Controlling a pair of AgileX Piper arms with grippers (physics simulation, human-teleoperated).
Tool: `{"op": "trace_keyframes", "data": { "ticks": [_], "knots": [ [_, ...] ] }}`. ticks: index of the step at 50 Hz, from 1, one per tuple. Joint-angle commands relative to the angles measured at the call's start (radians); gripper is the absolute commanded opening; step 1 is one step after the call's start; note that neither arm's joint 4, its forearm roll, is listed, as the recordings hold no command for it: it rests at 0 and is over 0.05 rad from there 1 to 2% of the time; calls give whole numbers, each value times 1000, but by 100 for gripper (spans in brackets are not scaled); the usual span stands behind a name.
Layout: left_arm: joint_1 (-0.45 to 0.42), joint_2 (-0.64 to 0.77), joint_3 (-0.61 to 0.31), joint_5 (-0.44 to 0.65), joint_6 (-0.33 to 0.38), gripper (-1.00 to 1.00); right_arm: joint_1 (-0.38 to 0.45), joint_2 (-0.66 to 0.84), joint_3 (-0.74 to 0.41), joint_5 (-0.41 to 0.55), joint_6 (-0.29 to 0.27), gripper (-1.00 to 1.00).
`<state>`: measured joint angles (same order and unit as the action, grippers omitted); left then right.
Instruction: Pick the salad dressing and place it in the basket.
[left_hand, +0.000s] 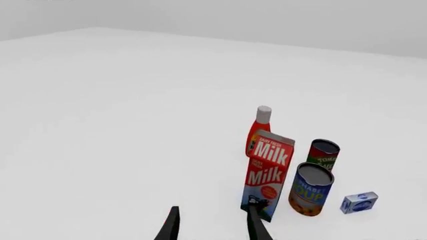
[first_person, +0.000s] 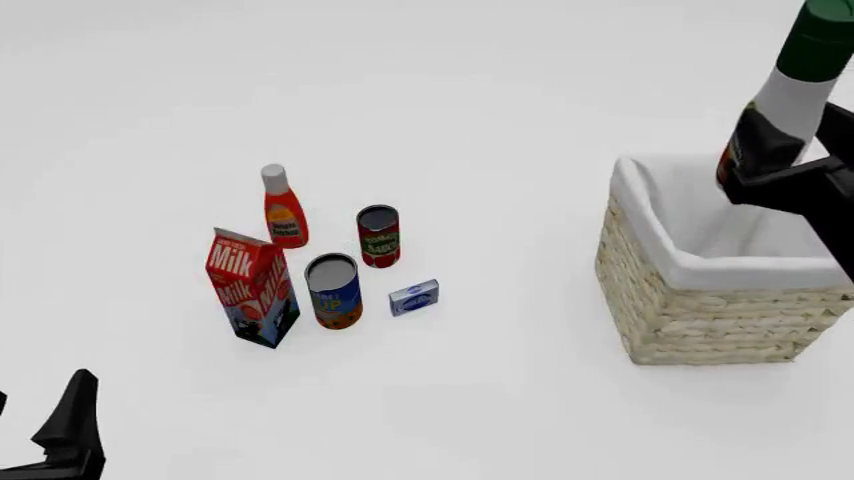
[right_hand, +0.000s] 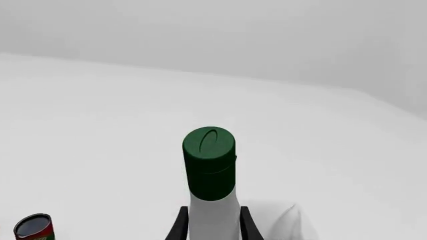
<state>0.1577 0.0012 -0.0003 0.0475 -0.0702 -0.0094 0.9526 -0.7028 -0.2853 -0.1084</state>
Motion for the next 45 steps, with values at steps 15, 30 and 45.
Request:
{"op": "trace_keyframes", "data": {
  "ticks": [15, 30, 45],
  "knots": [
    [-5, -1, 0, 0, 18, 100, -90, 278, -100, -101, 37, -100],
    [-3, -1, 0, 7, 19, 100, -127, 371, -155, -103, 50, -100],
    [-2, -1, 0, 12, 17, 100, -145, 379, -109, -110, 28, -100]
  ]
}}
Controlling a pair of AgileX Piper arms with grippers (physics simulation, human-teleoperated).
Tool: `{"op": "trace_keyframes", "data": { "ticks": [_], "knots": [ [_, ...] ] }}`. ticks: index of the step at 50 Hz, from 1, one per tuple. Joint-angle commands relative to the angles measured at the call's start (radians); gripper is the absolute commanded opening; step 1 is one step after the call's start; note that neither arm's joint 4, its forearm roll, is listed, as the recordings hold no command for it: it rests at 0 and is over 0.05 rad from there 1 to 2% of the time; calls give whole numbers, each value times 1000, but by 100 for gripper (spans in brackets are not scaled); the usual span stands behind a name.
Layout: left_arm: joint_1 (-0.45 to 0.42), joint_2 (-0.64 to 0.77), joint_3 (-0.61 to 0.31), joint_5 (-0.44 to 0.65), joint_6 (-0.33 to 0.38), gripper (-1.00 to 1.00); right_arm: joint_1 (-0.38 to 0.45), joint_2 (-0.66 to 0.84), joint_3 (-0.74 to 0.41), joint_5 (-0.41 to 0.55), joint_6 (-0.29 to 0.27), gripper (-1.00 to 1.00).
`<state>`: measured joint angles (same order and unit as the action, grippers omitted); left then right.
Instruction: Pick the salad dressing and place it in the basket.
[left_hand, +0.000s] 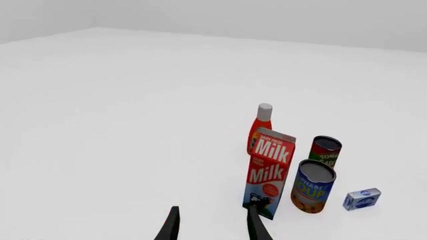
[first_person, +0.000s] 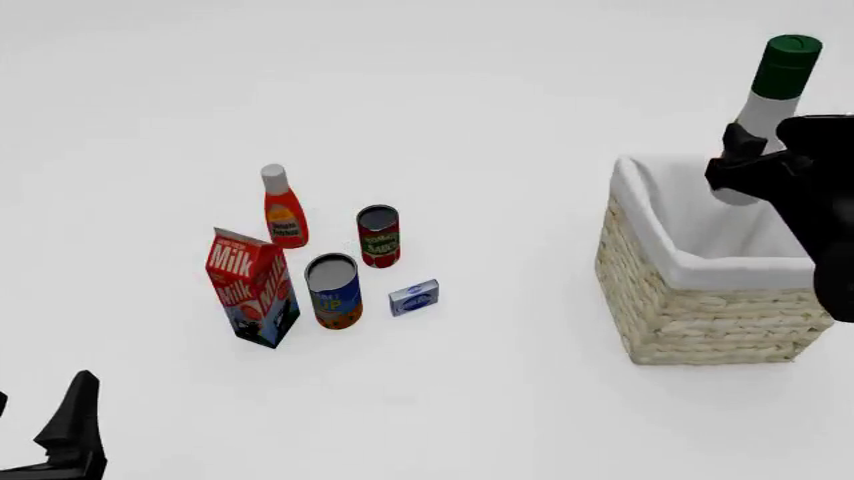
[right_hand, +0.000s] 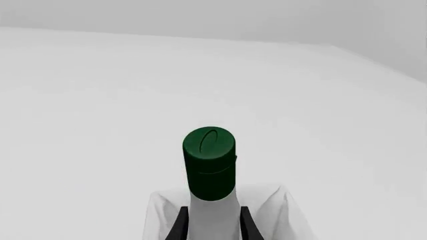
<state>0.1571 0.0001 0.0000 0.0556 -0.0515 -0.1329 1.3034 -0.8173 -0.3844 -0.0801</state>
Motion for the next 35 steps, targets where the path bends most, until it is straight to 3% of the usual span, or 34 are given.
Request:
{"op": "trace_keyframes", "data": {
  "ticks": [1, 35],
  "knots": [
    [-2, 0, 0, 4, -1, 100, -22, 35, 5, -11, 1, -100],
    [5, 0, 0, 13, -5, 100, -59, 137, 6, -57, 3, -100]
  ]
}}
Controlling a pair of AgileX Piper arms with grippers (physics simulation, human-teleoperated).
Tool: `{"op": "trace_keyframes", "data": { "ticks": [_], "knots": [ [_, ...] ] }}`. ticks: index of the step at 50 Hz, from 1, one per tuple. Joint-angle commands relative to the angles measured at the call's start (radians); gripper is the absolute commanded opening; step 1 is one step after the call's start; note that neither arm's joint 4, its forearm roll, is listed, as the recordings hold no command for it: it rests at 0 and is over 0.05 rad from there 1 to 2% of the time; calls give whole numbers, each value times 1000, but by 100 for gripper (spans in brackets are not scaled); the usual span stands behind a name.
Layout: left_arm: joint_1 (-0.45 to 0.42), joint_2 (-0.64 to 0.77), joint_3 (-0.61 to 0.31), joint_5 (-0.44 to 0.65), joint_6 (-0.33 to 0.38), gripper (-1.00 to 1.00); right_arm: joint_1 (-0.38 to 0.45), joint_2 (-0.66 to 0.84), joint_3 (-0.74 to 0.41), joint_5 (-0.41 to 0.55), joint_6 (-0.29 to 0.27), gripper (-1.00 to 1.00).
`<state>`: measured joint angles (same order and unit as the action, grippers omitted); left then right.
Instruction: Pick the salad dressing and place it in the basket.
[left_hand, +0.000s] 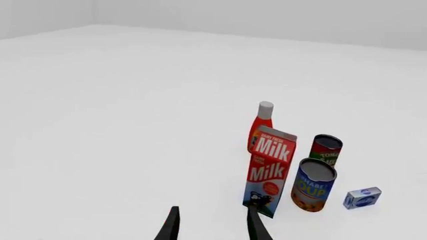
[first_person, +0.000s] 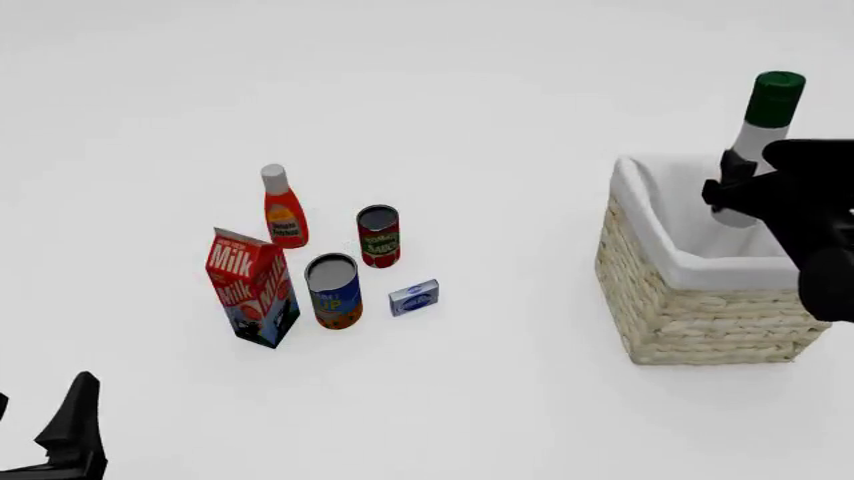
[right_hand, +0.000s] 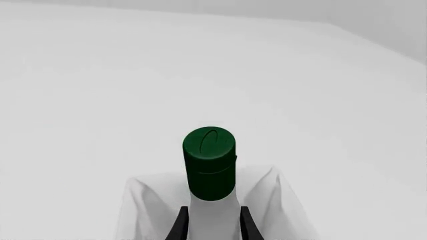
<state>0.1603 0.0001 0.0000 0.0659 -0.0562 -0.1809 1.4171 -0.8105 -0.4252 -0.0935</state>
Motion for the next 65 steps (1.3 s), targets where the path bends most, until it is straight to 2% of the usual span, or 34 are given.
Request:
{"op": "trace_keyframes", "data": {
  "ticks": [1, 43, 44, 65],
  "knots": [
    [2, 0, 0, 2, 0, 100, -11, 25, 1, -16, 17, -100],
    [1, 0, 0, 5, -3, 100, 2, 100, 28, -56, 30, -100],
    [1, 0, 0, 5, -1, 100, 17, 100, 28, -54, 31, 100],
    [-10, 0, 0, 0, -1, 100, 7, 65, 21, -32, 31, 100]
  ]
}}
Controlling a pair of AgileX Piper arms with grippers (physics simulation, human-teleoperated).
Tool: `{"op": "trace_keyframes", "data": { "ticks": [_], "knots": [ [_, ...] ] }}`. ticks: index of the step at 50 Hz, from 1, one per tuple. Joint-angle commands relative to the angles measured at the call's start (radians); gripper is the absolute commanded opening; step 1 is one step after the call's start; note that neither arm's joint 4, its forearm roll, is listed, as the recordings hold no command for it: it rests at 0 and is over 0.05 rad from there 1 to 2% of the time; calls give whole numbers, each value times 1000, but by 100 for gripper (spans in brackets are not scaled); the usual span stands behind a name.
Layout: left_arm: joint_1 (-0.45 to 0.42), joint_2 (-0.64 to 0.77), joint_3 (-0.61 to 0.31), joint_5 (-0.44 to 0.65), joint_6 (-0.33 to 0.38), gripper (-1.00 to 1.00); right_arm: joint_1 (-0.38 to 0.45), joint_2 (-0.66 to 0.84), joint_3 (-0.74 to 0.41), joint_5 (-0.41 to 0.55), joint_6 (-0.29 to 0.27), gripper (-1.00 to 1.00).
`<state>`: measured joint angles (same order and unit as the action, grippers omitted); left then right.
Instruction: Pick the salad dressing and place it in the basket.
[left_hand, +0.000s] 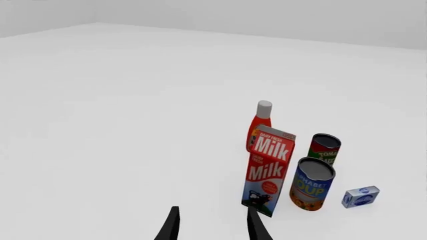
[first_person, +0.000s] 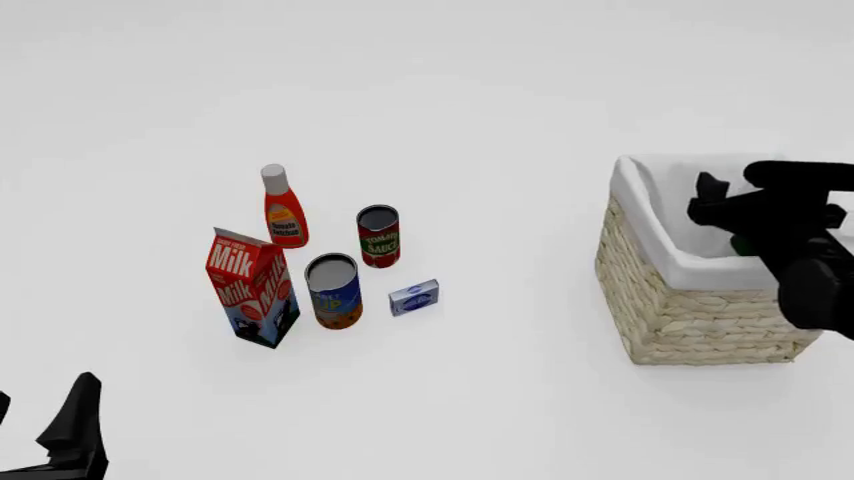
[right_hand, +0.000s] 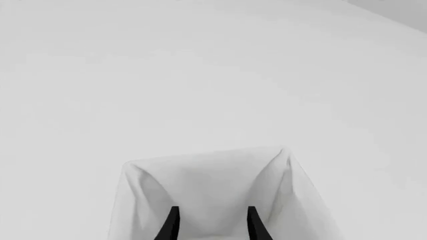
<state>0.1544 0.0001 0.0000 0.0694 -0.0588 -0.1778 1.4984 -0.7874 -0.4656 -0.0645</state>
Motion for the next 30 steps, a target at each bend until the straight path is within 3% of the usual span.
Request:
{"op": "trace_keyframes", "data": {
  "ticks": [1, 8, 30],
  "knots": [
    [-5, 0, 0, -5, 1, 100, 3, -20, -2, 11, 2, 100],
    [-9, 0, 0, -5, 4, 100, 18, -90, 16, 35, 8, 100],
    [-30, 0, 0, -6, 11, 100, 49, -616, 197, 276, 11, 100]
  ]
}}
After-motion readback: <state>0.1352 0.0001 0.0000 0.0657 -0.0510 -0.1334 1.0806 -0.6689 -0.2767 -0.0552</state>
